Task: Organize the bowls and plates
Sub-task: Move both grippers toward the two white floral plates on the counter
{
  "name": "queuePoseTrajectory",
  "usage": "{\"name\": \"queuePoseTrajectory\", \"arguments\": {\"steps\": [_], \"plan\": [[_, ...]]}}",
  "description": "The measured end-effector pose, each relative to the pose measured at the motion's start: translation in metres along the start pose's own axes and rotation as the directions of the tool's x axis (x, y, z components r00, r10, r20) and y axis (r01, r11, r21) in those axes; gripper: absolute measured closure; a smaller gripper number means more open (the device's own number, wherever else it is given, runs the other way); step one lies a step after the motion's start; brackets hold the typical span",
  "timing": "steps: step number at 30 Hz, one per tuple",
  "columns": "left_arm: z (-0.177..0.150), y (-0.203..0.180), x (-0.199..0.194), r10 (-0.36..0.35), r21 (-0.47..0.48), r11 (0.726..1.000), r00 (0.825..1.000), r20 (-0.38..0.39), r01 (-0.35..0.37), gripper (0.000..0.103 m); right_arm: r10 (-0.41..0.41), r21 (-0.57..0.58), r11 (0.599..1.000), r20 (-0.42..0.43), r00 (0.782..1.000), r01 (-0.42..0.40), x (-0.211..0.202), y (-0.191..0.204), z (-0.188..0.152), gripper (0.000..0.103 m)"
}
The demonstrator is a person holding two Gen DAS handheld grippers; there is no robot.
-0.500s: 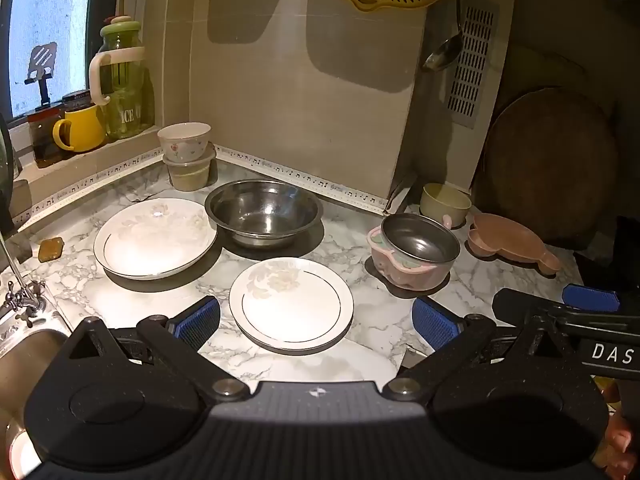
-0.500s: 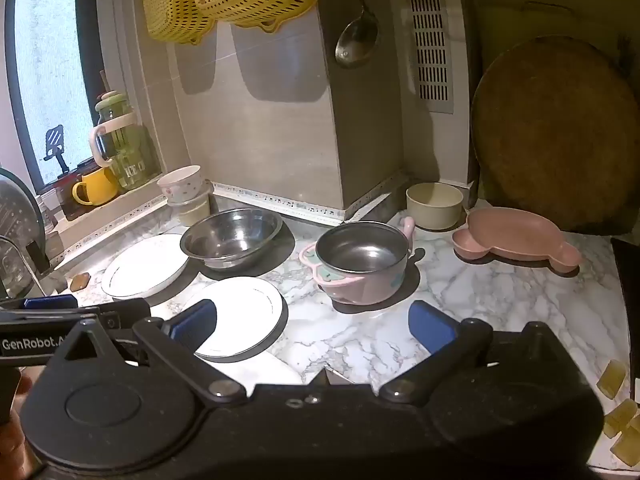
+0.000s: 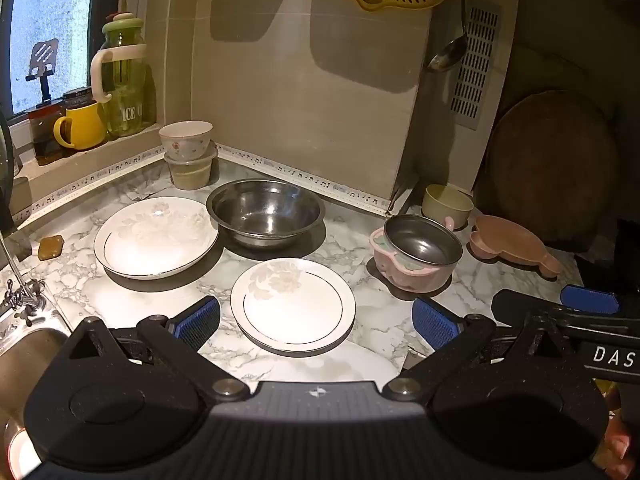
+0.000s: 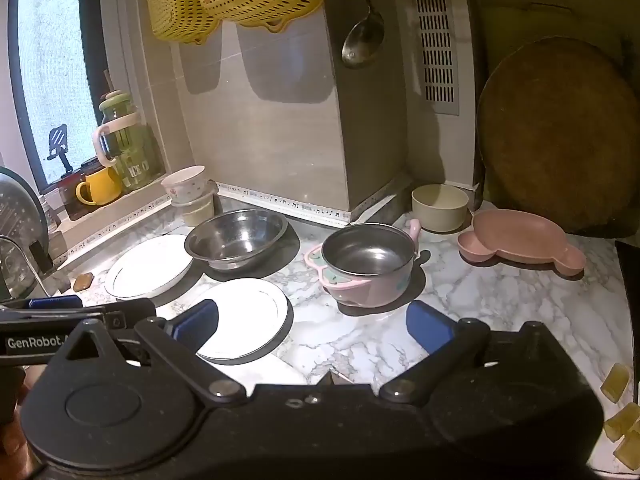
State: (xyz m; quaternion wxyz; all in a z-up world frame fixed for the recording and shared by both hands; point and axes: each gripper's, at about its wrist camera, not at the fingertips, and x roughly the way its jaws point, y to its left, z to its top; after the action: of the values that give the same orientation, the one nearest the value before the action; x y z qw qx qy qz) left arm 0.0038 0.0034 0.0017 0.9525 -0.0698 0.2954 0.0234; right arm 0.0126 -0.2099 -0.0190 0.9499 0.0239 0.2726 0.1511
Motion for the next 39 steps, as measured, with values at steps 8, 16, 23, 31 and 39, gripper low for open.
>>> {"name": "queuePoseTrajectory", "arguments": {"steps": [8,16,23,31,39], "plan": [[0.0,0.001,0.002,0.002,-0.001,1.0,1.0,0.002,-0.002,0.0,0.002,-0.002,1.0,-0.003,1.0,-0.002,0.002,0.001,0.001,0.004],[0.0,0.003,0.003,0.001,-0.001,1.0,1.0,0.0,-0.001,0.0,0.006,-0.002,1.0,-0.005,1.0,-0.006,0.006,0.0,0.002,0.005],[0.002,0.006,0.006,0.002,-0.003,1.0,1.0,-0.001,-0.002,0.0,0.01,-0.003,1.0,-0.003,1.0,-0.01,0.008,0.001,0.001,0.005],[0.004,0.009,0.01,0.005,-0.005,1.0,1.0,0.005,-0.005,0.0,0.017,-0.006,1.0,-0.001,1.0,-0.017,0.01,0.001,0.001,0.007],[0.005,0.009,0.009,0.012,-0.004,1.0,1.0,0.017,-0.012,0.0,0.023,-0.013,1.0,0.005,1.0,-0.023,0.011,0.003,0.003,0.008]]}}
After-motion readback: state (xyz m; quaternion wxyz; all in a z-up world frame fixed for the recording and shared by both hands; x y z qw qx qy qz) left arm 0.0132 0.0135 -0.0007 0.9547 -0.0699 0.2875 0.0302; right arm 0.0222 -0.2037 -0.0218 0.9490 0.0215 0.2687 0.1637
